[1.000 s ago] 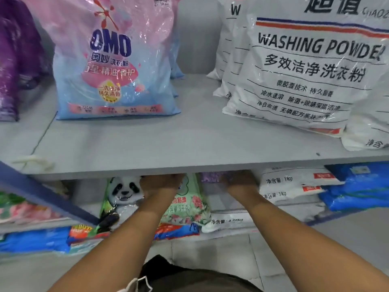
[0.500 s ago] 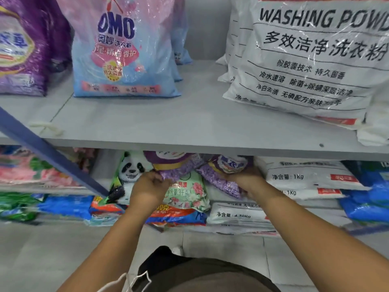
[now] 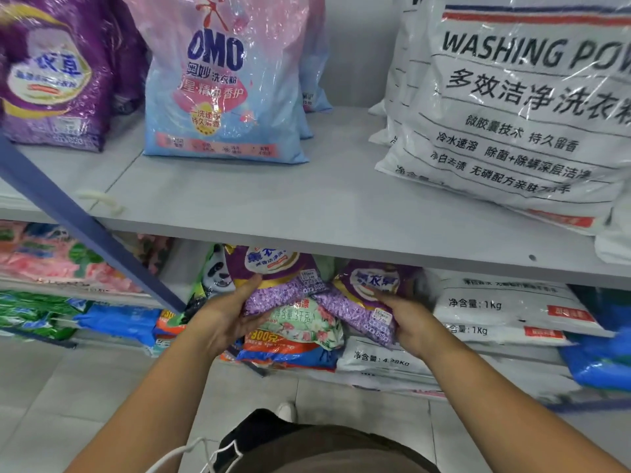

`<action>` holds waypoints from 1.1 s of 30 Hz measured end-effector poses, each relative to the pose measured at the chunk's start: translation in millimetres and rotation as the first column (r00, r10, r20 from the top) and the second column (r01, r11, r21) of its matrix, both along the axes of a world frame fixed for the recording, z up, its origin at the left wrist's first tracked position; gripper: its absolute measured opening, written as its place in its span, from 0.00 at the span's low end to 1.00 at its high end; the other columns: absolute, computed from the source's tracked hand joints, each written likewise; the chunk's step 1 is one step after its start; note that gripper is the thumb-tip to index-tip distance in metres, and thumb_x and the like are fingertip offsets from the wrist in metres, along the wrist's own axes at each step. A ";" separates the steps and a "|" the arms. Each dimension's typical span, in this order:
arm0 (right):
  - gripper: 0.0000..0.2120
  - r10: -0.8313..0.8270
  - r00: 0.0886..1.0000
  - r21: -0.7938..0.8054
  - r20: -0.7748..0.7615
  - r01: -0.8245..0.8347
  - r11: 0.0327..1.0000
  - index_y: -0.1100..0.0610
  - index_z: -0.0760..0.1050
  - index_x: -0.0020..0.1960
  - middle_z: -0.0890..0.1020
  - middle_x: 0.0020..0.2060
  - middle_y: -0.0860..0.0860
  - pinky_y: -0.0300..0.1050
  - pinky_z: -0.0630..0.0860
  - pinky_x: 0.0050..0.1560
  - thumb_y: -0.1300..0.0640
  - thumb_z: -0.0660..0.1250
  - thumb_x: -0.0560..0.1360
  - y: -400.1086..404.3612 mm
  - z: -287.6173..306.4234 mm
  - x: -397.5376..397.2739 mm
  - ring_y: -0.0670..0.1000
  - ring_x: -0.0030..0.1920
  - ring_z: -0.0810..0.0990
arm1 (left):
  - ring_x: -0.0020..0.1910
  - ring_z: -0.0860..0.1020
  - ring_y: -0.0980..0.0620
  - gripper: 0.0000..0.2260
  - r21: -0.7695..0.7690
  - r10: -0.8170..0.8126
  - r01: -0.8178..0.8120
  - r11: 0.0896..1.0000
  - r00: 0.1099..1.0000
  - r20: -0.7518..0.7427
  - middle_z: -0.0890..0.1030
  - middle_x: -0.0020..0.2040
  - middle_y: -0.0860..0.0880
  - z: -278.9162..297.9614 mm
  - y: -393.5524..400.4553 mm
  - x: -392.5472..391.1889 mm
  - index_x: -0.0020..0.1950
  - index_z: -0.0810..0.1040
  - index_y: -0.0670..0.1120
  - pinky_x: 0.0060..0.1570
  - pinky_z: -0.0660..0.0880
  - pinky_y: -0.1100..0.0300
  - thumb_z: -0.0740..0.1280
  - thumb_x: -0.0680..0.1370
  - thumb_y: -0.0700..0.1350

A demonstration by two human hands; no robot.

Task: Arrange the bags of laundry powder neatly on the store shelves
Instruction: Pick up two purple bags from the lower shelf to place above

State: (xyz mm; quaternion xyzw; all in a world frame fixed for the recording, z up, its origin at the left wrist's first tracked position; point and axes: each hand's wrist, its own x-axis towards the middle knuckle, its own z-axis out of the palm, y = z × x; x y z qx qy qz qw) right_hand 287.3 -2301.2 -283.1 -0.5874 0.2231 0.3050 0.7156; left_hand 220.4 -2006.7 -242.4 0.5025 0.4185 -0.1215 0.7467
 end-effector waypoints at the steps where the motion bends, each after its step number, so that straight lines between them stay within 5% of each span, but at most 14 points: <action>1: 0.11 0.007 1.000 -0.028 0.023 -0.007 1.000 0.58 0.80 0.59 0.88 0.46 0.55 0.49 0.83 0.47 0.57 0.71 0.78 1.8 3.7 -3.6 0.54 0.46 0.88 | 0.57 0.84 0.42 0.26 0.003 -0.034 0.034 0.999 0.999 0.008 0.78 0.68 0.44 2.8 -2.8 0.7 0.66 0.77 0.43 0.45 0.84 0.52 0.77 0.71 0.50; 4: 0.33 0.009 0.996 -0.051 0.092 -0.005 0.999 0.54 0.70 0.72 0.84 0.59 0.51 0.54 0.75 0.66 0.49 0.78 0.71 -1.7 4.9 -8.6 0.54 0.61 0.82 | 0.50 0.85 0.46 0.13 -0.016 -0.025 0.026 1.000 0.997 0.072 0.86 0.56 0.41 8.4 -16.5 -11.5 0.64 0.78 0.41 0.46 0.83 0.51 0.68 0.80 0.41; 7: 0.26 0.078 0.978 -0.122 0.194 -0.055 0.991 0.51 0.70 0.70 0.81 0.61 0.48 0.52 0.68 0.70 0.51 0.74 0.75 -11.8 10.3 -19.8 0.52 0.65 0.76 | 0.51 0.84 0.42 0.14 -0.049 0.116 -0.113 0.992 0.990 0.076 0.86 0.55 0.40 3.9 -24.3 -35.0 0.65 0.77 0.40 0.59 0.80 0.44 0.66 0.80 0.38; 9: 0.22 0.131 0.970 -0.147 0.205 -0.102 0.984 0.48 0.73 0.65 0.83 0.59 0.48 0.54 0.73 0.67 0.52 0.75 0.74 -19.6 14.6 -29.3 0.52 0.62 0.79 | 0.51 0.83 0.41 0.15 -0.025 0.179 -0.177 0.984 0.980 0.089 0.86 0.55 0.40 -0.2 -23.9 -53.5 0.66 0.77 0.40 0.62 0.77 0.40 0.66 0.79 0.36; 12: 0.16 0.186 0.966 -0.035 0.178 -0.182 0.983 0.44 0.75 0.56 0.85 0.54 0.49 0.42 0.76 0.49 0.60 0.74 0.74 -20.3 31.6 -41.0 0.48 0.54 0.82 | 0.49 0.85 0.42 0.19 0.081 0.221 -0.231 0.970 0.968 0.115 0.87 0.54 0.42 3.4 -22.9 -87.9 0.67 0.77 0.44 0.50 0.82 0.47 0.65 0.77 0.32; 16: 0.19 0.285 0.944 0.081 0.166 -0.301 0.950 0.49 0.76 0.62 0.88 0.51 0.54 0.42 0.83 0.39 0.65 0.72 0.74 -1.6 61.1 -58.8 0.54 0.48 0.88 | 0.51 0.86 0.43 0.18 0.152 0.229 -0.258 0.954 0.955 0.187 0.87 0.55 0.43 24.2 -13.3 -134.2 0.67 0.77 0.47 0.44 0.84 0.54 0.70 0.77 0.37; 19: 0.22 0.362 0.912 0.115 0.193 -0.387 0.915 0.51 0.77 0.62 0.88 0.51 0.57 0.47 0.84 0.42 0.63 0.73 0.70 23.6 84.5 -71.8 0.57 0.48 0.88 | 0.52 0.86 0.43 0.22 0.216 0.226 -0.279 0.936 0.944 0.240 0.87 0.55 0.44 43.7 -1.0 -164.2 0.66 0.77 0.48 0.51 0.84 0.49 0.76 0.74 0.42; 23: 0.23 0.406 0.879 0.180 0.251 -0.455 0.872 0.55 0.79 0.60 0.87 0.51 0.59 0.49 0.84 0.43 0.57 0.74 0.66 66.4 113.8 -94.6 0.58 0.47 0.88 | 0.49 0.87 0.43 0.15 0.291 0.291 -0.366 0.884 0.917 0.272 0.88 0.52 0.46 63.5 31.1 -206.4 0.64 0.78 0.49 0.55 0.80 0.46 0.72 0.77 0.44; 28: 0.19 0.440 0.819 0.061 0.369 -0.494 0.867 0.52 0.80 0.59 0.88 0.50 0.53 0.51 0.81 0.55 0.48 0.69 0.70 139.2 155.6 -136.5 0.54 0.51 0.87 | 0.50 0.87 0.41 0.31 0.295 0.352 -0.454 0.840 0.872 0.340 0.88 0.52 0.45 96.6 88.0 -251.4 0.63 0.79 0.50 0.57 0.80 0.43 0.82 0.63 0.58; 31: 0.32 0.443 0.776 0.043 0.448 -0.514 0.857 0.55 0.82 0.58 0.88 0.51 0.56 0.52 0.82 0.57 0.40 0.82 0.60 188.4 176.4 -163.0 0.56 0.52 0.87 | 0.48 0.87 0.41 0.22 0.295 0.367 -0.479 0.827 0.857 0.362 0.88 0.49 0.45 117.3 135.6 -277.7 0.61 0.80 0.50 0.58 0.80 0.41 0.77 0.68 0.51; 33: 0.32 0.426 0.784 0.059 0.451 -0.503 0.862 0.60 0.82 0.57 0.87 0.50 0.60 0.53 0.84 0.53 0.48 0.85 0.57 221.4 188.2 -176.7 0.60 0.50 0.87 | 0.44 0.87 0.45 0.15 0.340 0.351 -0.482 0.807 0.856 0.380 0.88 0.46 0.47 133.1 168.8 -295.2 0.58 0.81 0.50 0.55 0.80 0.45 0.76 0.73 0.47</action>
